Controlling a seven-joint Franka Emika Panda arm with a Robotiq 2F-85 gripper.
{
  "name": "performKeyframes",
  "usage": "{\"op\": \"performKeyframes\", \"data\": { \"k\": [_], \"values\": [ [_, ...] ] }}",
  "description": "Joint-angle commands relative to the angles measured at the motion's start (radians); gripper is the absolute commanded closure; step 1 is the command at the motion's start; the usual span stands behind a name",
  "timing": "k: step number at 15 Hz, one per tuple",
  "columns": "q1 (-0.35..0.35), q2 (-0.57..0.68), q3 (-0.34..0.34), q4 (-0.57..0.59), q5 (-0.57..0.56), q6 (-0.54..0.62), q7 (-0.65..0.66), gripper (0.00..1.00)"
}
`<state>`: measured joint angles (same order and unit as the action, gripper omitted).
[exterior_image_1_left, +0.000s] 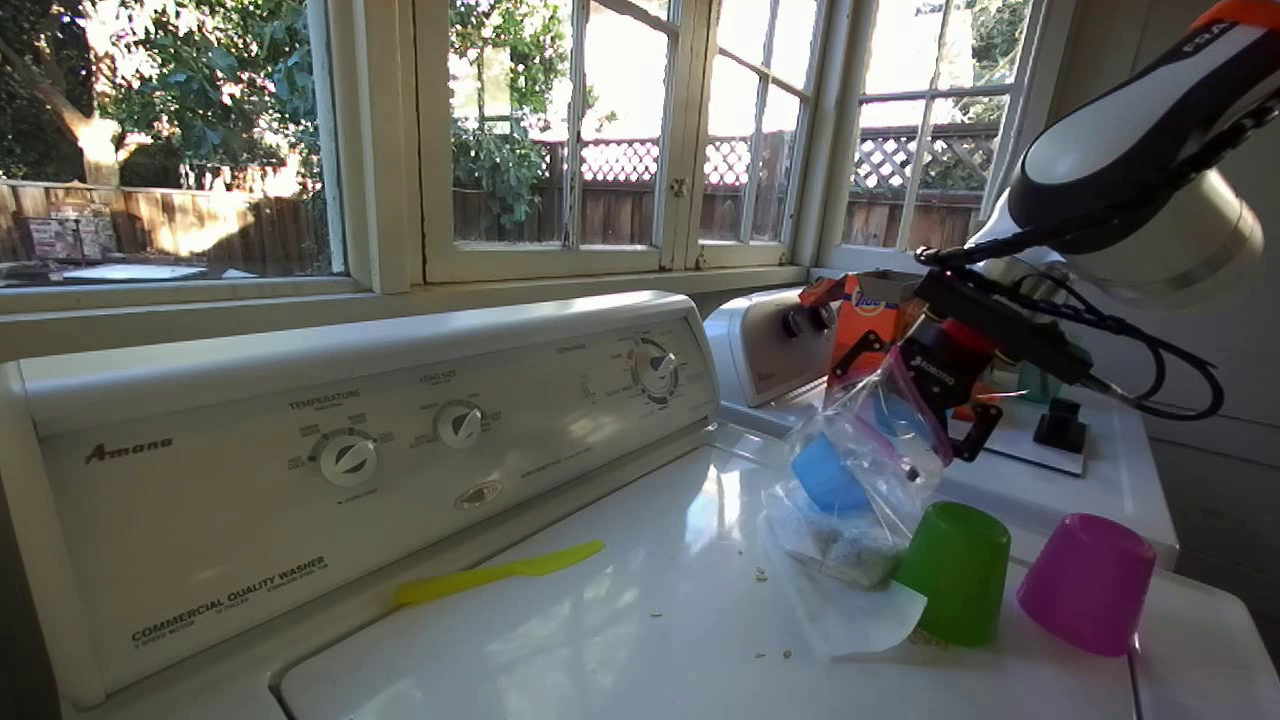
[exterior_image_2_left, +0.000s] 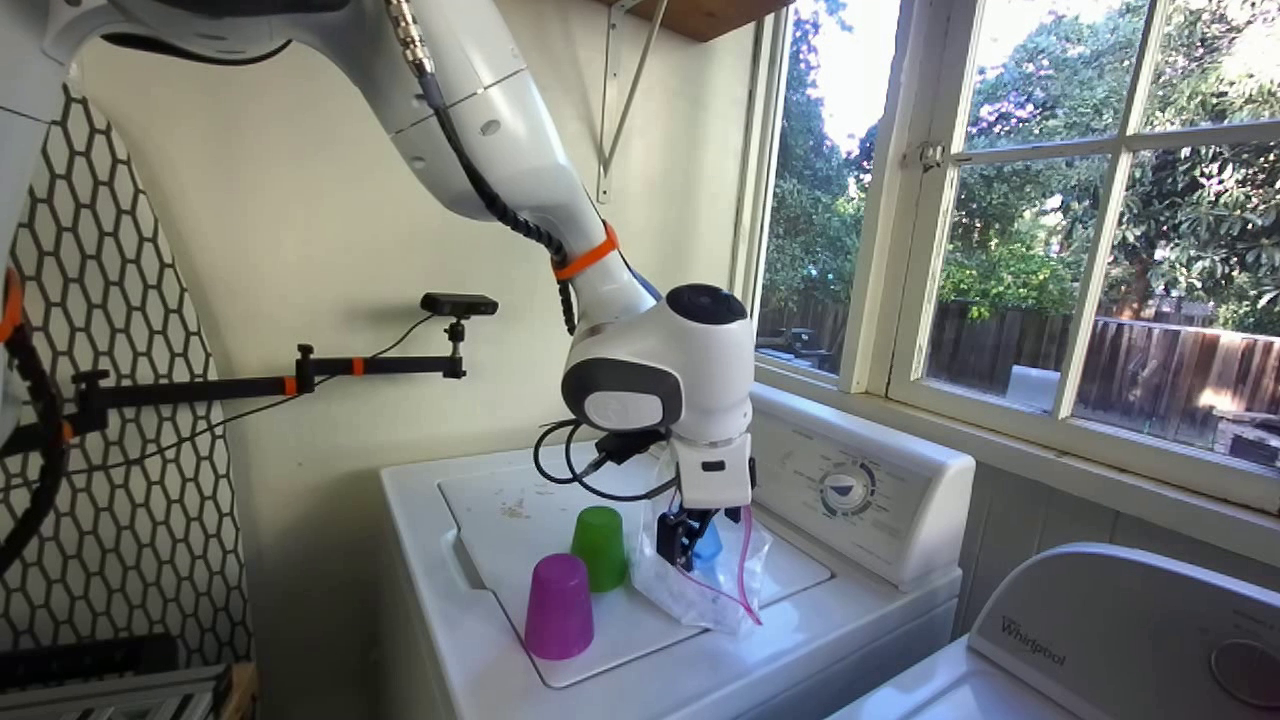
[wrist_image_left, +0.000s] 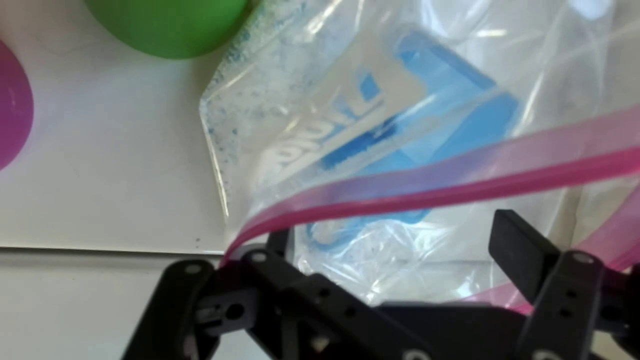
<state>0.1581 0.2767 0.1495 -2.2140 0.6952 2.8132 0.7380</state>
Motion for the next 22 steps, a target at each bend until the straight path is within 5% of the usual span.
{"op": "performKeyframes", "data": {
  "k": [1,22],
  "values": [
    [0.000,-0.001,0.010,-0.003,0.007,-0.054,-0.020,0.00],
    [0.006,0.090,0.006,0.017,0.041,0.079,-0.003,0.00]
  ]
}}
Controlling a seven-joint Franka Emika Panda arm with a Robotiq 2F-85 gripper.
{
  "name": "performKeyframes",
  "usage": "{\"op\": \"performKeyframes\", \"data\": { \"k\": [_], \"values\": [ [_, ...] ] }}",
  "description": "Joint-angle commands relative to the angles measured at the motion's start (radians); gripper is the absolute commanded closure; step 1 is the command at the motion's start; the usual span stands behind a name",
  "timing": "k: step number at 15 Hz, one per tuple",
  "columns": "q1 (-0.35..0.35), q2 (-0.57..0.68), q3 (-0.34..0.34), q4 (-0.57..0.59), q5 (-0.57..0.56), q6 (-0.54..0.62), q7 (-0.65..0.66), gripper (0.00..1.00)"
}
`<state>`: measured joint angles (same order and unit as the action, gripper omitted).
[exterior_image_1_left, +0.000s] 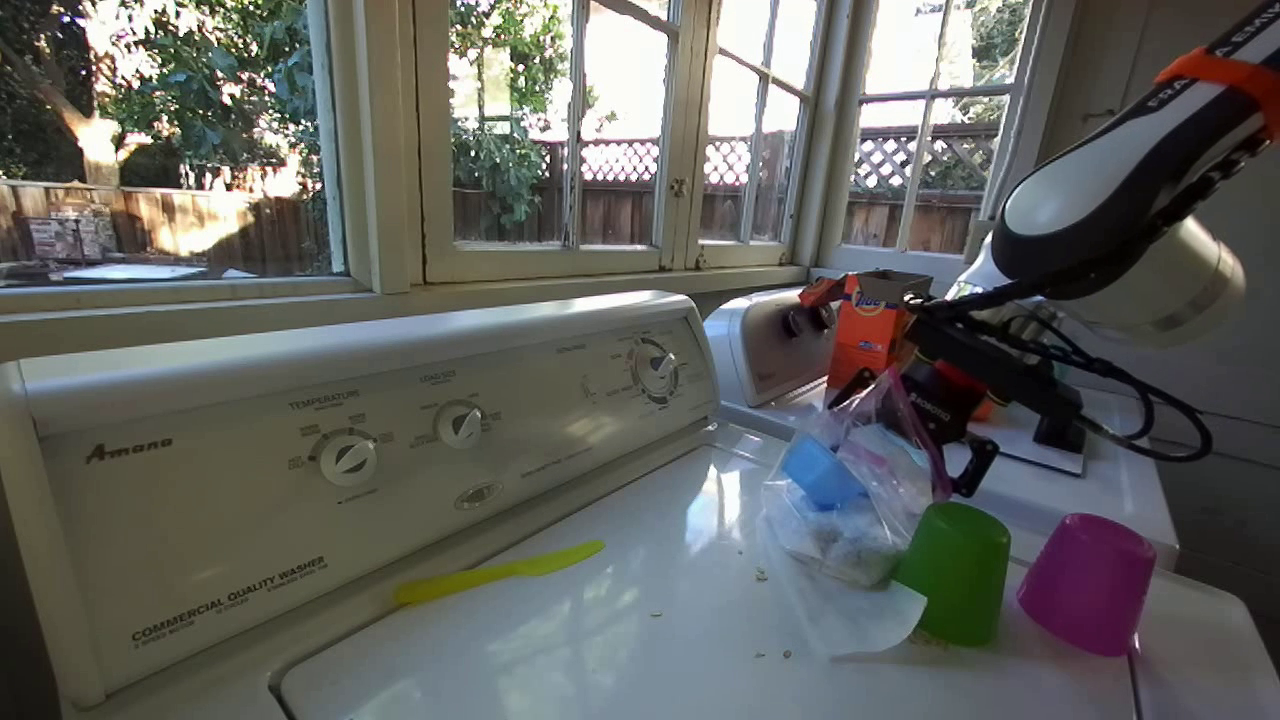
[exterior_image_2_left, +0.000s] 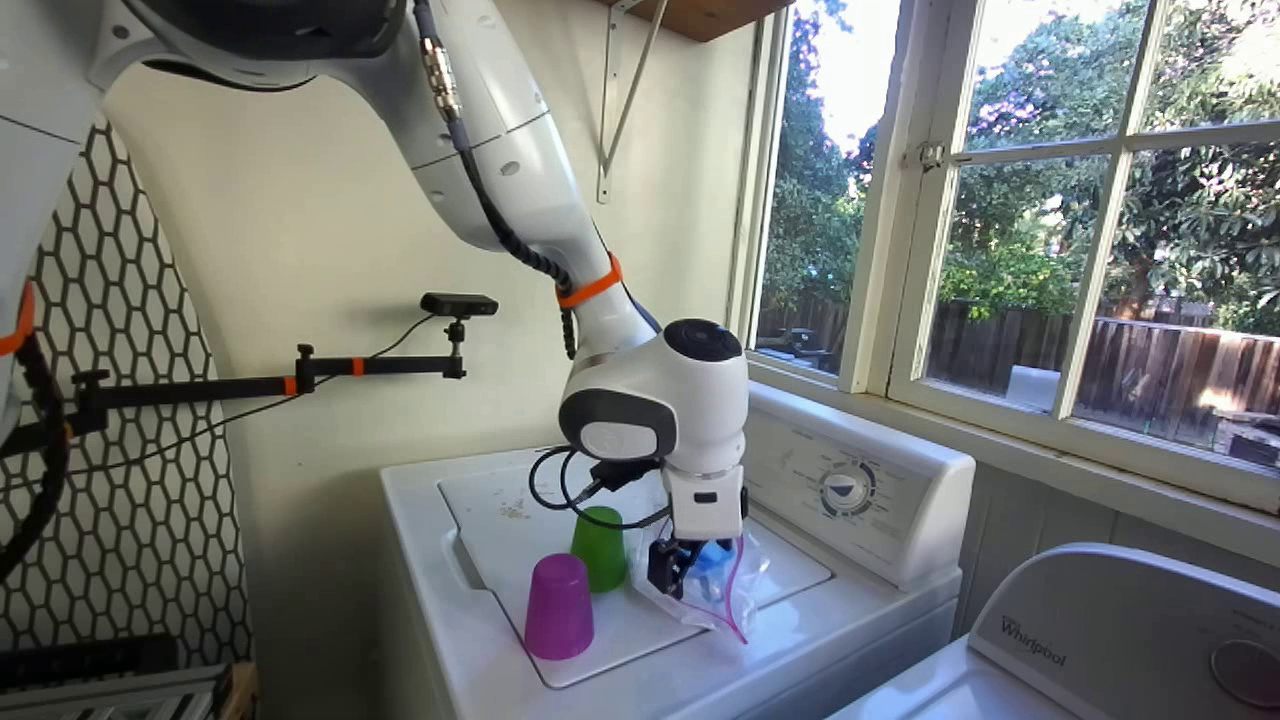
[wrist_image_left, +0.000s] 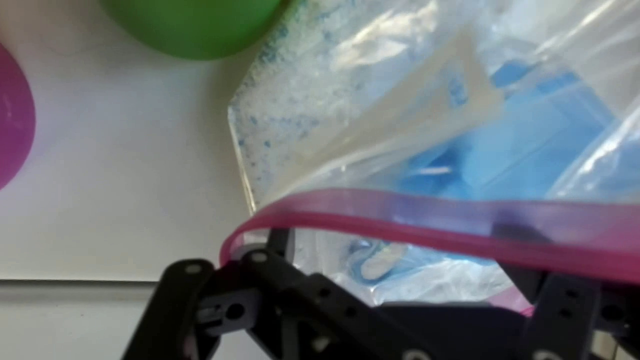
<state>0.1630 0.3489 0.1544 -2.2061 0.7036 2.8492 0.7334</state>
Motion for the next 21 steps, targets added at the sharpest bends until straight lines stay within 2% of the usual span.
{"op": "performKeyframes", "data": {
  "k": [1,15,21],
  "values": [
    [0.001,0.018,0.000,0.008,0.033,0.052,0.005,0.00],
    [-0.017,0.037,0.014,0.032,0.084,0.024,-0.013,0.00],
    [-0.003,0.057,-0.004,0.035,0.077,0.031,0.015,0.00]
  ]
}}
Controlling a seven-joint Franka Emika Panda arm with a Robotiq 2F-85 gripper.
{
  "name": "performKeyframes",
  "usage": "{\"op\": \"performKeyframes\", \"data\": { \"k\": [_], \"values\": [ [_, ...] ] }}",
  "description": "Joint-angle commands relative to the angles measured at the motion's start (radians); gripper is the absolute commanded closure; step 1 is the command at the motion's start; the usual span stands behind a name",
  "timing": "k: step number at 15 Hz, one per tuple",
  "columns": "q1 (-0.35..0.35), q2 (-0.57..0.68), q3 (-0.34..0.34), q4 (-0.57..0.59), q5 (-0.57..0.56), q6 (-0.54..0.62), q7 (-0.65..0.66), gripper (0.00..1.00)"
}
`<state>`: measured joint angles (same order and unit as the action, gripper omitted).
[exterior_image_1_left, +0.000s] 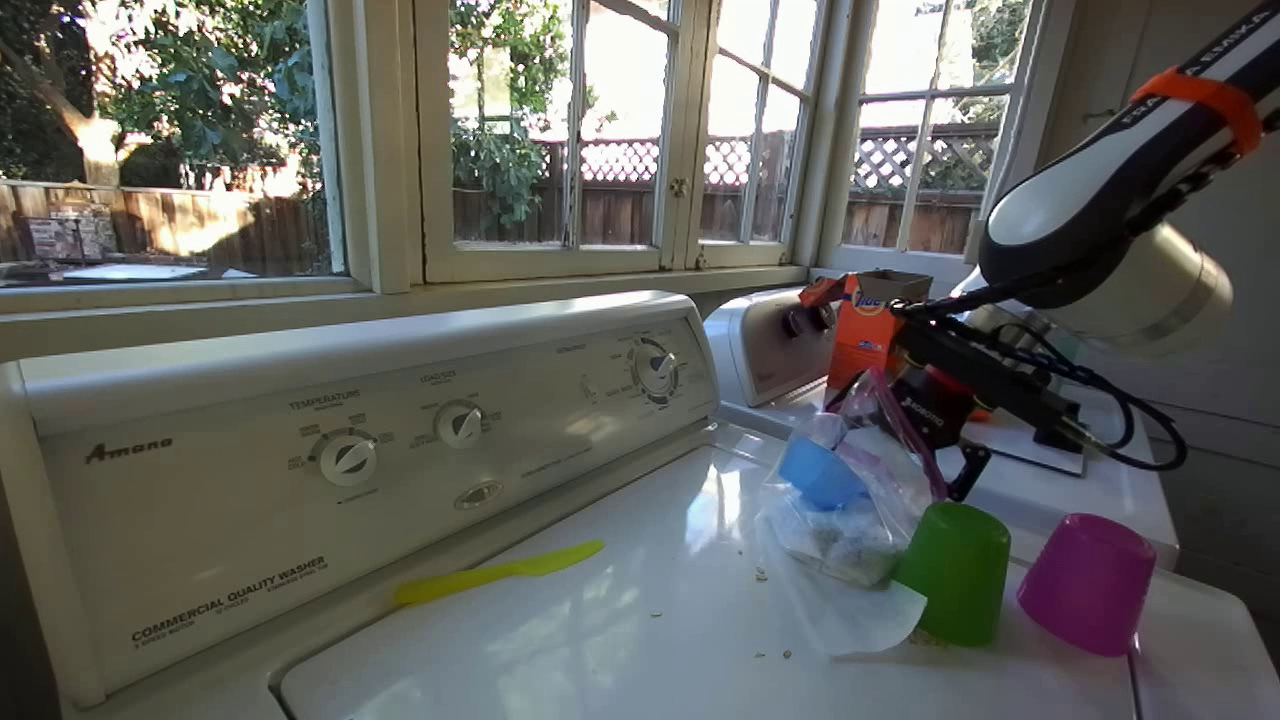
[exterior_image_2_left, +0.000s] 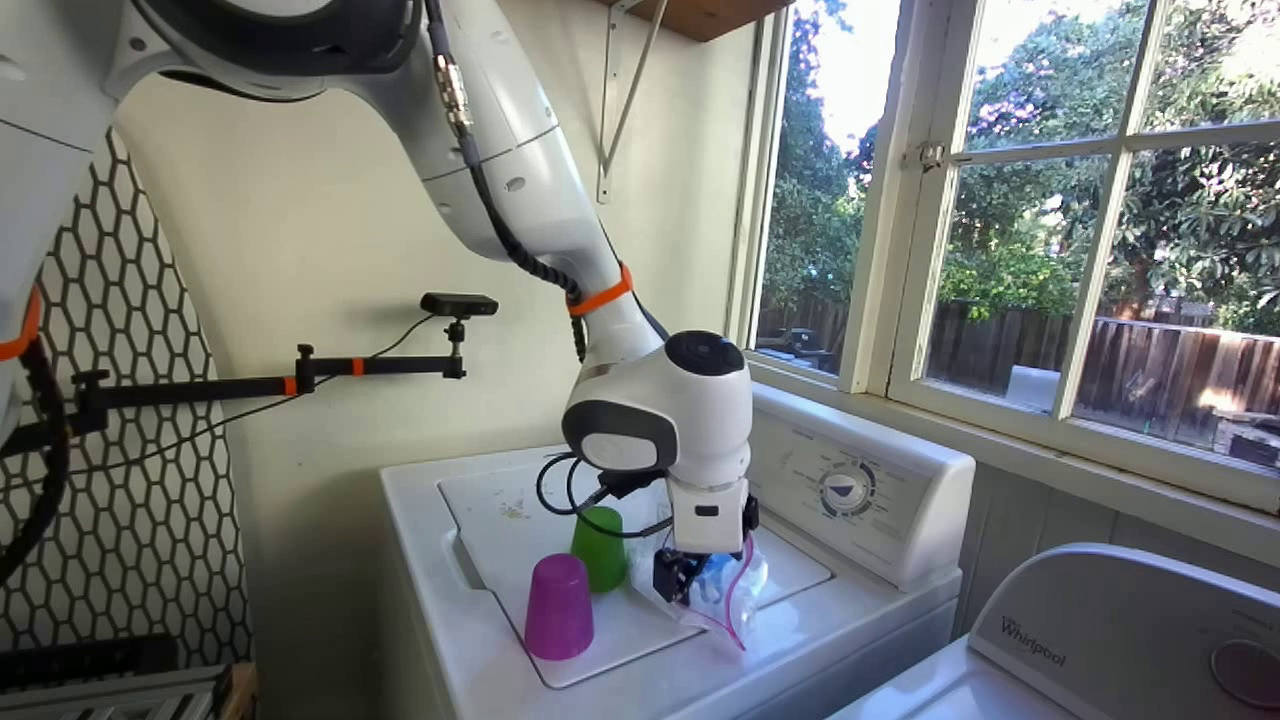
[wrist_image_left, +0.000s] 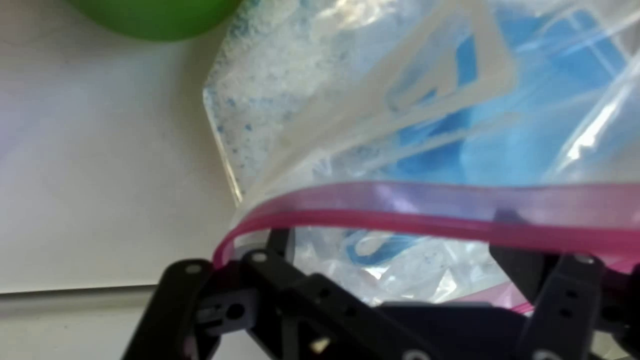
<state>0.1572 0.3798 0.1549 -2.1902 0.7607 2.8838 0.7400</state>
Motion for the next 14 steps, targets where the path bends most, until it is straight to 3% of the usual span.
{"op": "performKeyframes", "data": {
  "k": [1,7,9,14],
  "values": [
    [0.001,0.028,-0.006,0.022,0.023,-0.004,0.011,0.00],
    [-0.004,0.034,-0.015,0.029,0.019,-0.013,0.025,0.00],
    [-0.003,0.038,-0.013,0.031,0.017,-0.015,0.023,0.27],
    [-0.002,0.029,-0.010,0.028,0.017,-0.013,0.018,0.66]
  ]
}}
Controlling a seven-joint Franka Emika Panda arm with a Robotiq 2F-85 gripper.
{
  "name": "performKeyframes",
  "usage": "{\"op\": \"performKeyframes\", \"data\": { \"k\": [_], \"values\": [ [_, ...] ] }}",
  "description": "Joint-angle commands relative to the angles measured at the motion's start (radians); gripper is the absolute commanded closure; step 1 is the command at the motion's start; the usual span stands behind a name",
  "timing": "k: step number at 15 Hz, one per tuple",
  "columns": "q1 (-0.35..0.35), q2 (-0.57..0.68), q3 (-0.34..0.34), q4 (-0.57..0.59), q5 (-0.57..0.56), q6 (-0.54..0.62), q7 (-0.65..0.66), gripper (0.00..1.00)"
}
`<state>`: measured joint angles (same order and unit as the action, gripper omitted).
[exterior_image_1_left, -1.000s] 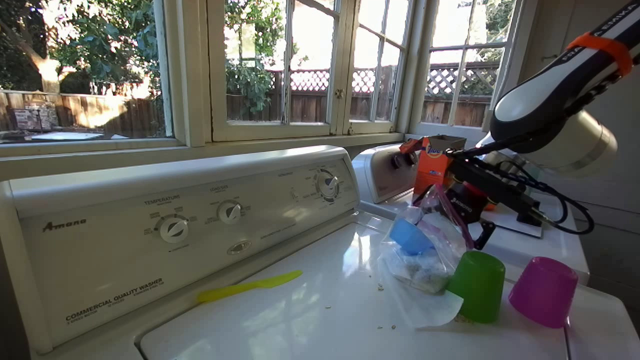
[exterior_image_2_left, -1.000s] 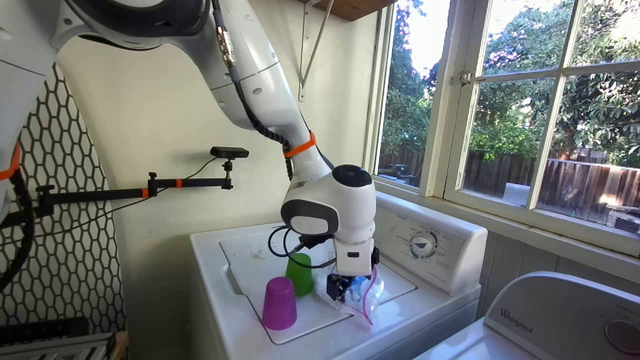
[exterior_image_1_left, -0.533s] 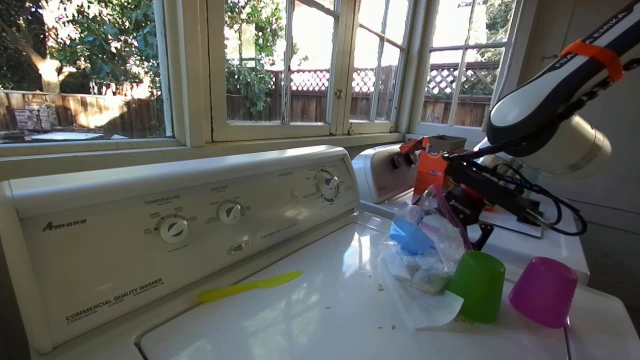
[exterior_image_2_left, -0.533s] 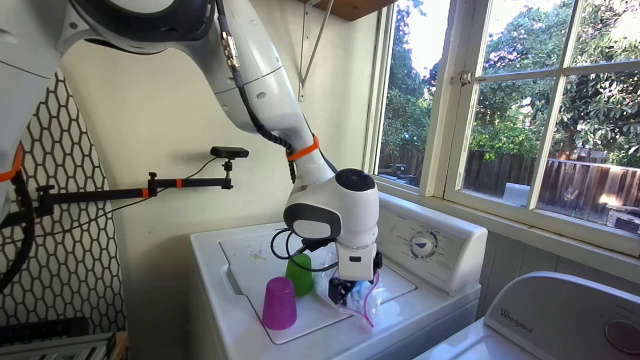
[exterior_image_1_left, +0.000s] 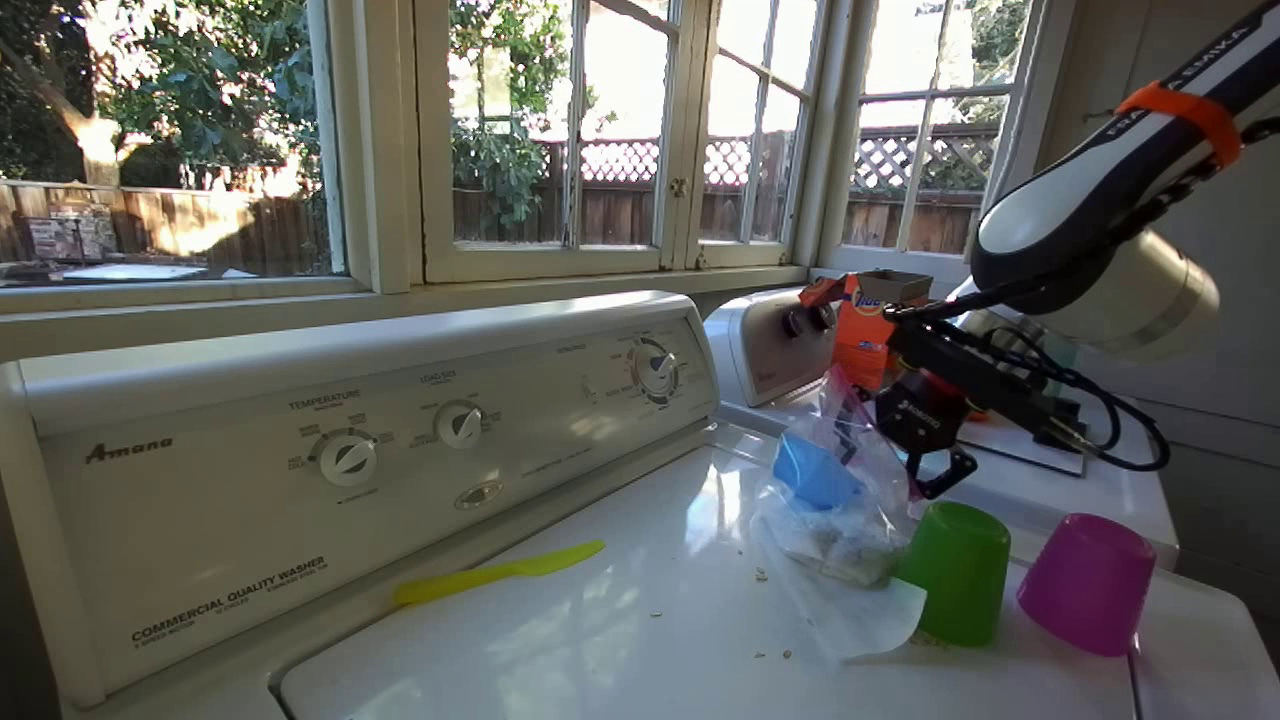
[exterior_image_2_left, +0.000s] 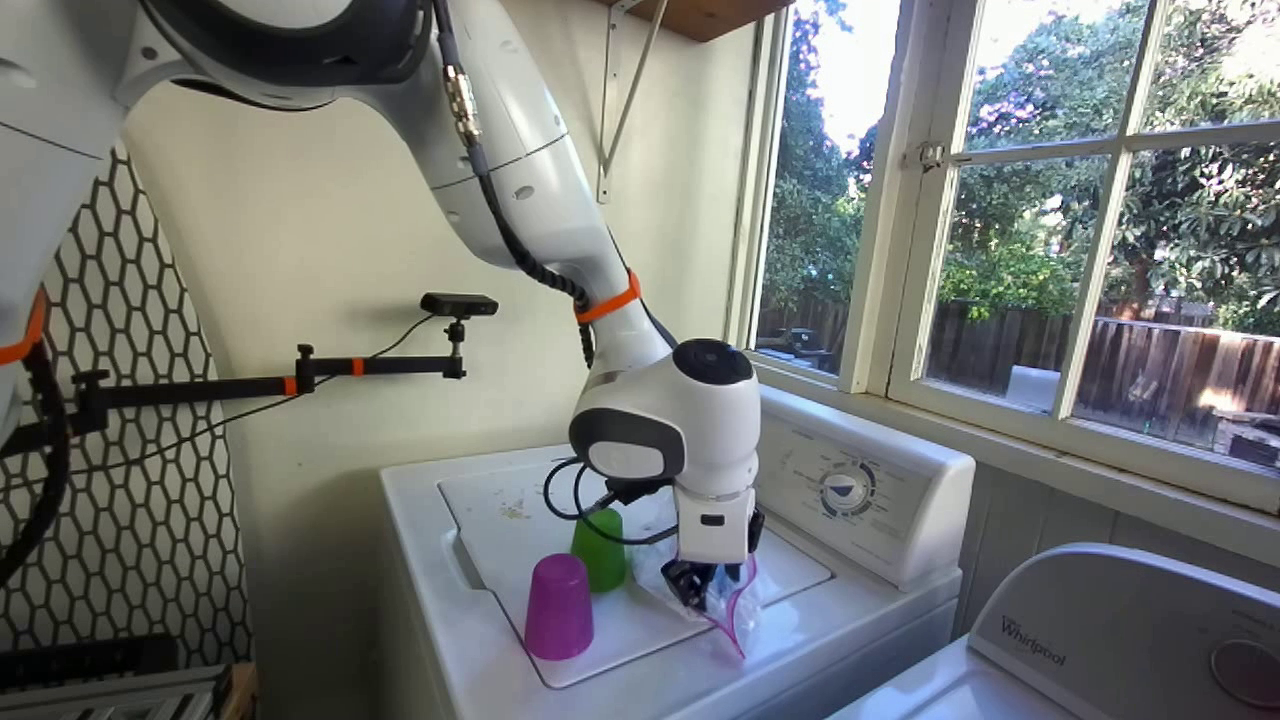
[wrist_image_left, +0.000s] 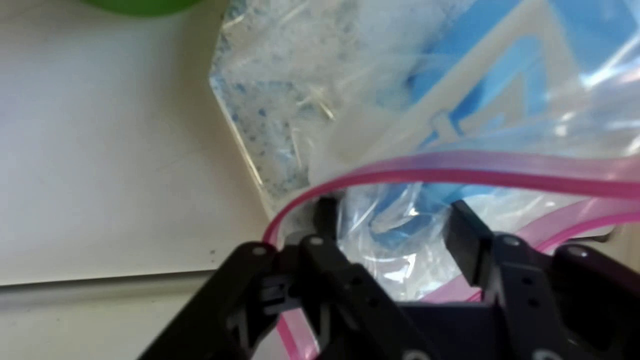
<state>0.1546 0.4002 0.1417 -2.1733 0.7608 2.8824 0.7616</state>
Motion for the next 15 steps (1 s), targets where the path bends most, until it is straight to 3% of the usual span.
{"op": "performKeyframes", "data": {
  "k": [1,4,8,9,11,15],
  "values": [
    [0.001,0.003,0.004,0.008,0.017,-0.007,-0.007,0.73],
    [0.003,-0.020,0.007,0.000,0.014,-0.001,-0.013,0.95],
    [0.021,-0.048,-0.007,-0.014,-0.017,-0.001,-0.006,0.94],
    [0.028,-0.053,-0.015,-0.018,-0.032,-0.004,0.002,0.54],
    [0.036,-0.065,-0.023,-0.026,-0.055,-0.007,0.004,0.52],
    [0.055,-0.071,-0.053,-0.037,-0.154,-0.013,0.026,0.22]
  ]
}}
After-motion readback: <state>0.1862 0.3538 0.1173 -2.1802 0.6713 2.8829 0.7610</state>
